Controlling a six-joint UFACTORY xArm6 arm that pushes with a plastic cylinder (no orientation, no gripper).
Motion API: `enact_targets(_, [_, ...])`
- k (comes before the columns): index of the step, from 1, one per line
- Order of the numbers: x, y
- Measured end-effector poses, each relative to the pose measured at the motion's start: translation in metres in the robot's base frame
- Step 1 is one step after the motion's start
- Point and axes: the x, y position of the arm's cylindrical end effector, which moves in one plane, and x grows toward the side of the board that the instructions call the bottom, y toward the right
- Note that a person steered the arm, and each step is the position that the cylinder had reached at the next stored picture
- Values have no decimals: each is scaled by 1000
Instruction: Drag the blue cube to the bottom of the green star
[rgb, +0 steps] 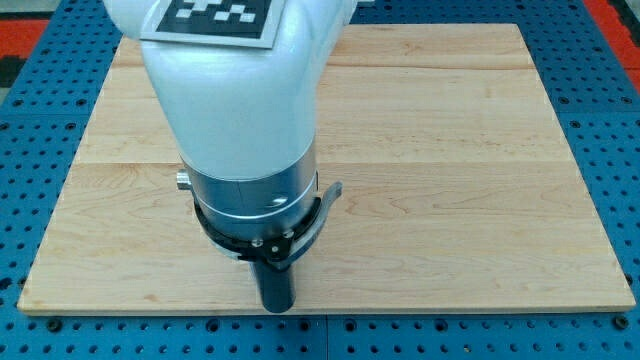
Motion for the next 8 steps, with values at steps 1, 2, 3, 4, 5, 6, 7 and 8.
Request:
enact_targets(1, [0,-6])
enact_targets(2, [0,-13])
enact_targets(3, [0,-28])
enact_targets(4, [1,-36])
enact_targets(5, [-4,-34])
enact_targets(6, [-10,-34])
enact_targets(7, [-10,-33])
enact_targets(8, [-10,-28])
